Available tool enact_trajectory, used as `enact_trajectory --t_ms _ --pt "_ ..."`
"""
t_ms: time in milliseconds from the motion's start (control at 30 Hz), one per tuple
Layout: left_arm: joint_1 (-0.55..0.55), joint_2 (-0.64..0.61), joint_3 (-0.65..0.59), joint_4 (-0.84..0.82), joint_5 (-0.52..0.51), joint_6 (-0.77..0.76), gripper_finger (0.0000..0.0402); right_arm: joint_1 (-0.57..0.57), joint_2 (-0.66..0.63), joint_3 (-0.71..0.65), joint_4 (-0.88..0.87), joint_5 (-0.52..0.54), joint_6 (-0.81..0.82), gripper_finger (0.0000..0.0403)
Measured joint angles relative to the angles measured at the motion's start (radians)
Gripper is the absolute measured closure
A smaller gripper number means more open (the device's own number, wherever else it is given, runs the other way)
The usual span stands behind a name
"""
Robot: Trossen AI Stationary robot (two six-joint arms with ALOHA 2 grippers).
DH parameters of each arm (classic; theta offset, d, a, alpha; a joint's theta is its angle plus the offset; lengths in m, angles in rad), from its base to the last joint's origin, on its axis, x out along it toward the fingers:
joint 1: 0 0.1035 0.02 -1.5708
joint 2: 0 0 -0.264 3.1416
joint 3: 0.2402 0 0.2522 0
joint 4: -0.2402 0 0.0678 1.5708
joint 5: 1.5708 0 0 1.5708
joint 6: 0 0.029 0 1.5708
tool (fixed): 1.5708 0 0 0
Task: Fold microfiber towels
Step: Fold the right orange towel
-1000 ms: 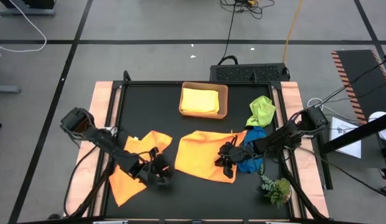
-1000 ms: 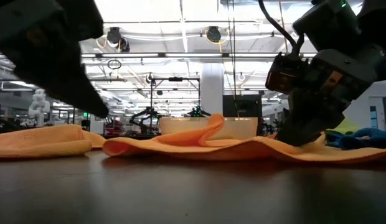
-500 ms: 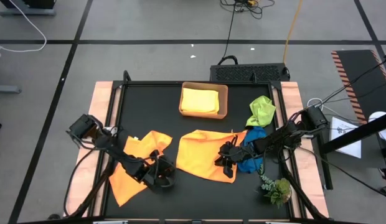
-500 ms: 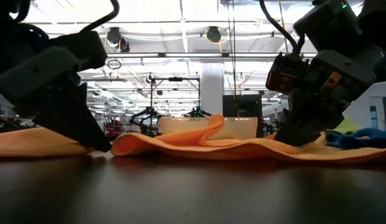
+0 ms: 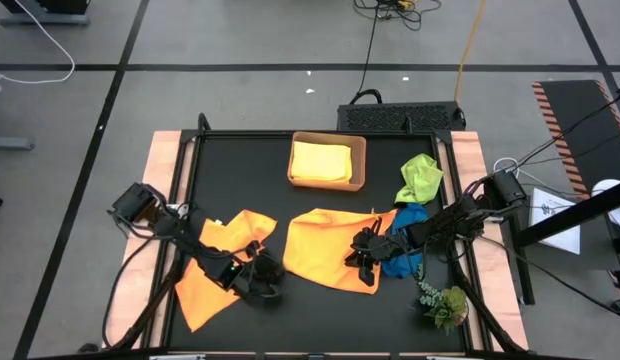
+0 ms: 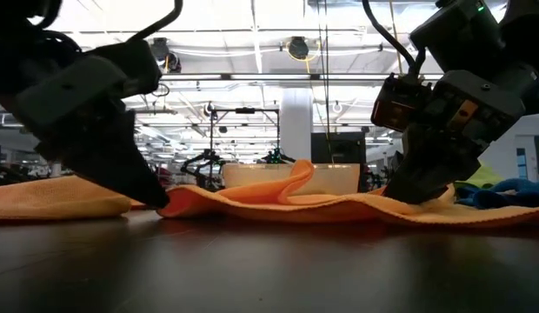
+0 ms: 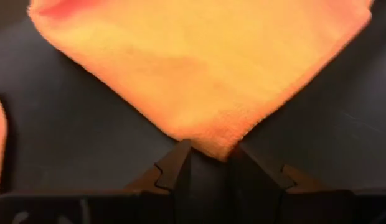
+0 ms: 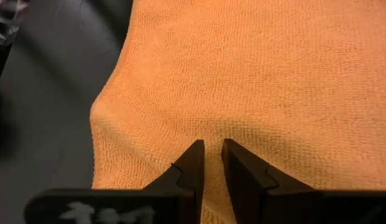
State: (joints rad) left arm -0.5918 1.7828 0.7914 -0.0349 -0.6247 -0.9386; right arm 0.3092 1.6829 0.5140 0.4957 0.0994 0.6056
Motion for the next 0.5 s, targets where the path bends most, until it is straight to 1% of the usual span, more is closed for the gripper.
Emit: enact_trajectory --t_ms 267,400,500 --pt "0.056 0.000 0.000 -0.001 -0.004 0.038 0.0277 0.000 0.000 0.000 0.000 0.000 0.000 0.0348" --pt "0.075 0.000 0.000 -0.011 0.023 0.063 0.0278 0.000 0.000 0.000 0.000 0.000 -0.006 0.0348" --pt "0.083 0.000 0.000 -0.031 0.026 0.085 0.0289 0.000 0.000 0.000 0.000 0.000 -0.016 0.0348"
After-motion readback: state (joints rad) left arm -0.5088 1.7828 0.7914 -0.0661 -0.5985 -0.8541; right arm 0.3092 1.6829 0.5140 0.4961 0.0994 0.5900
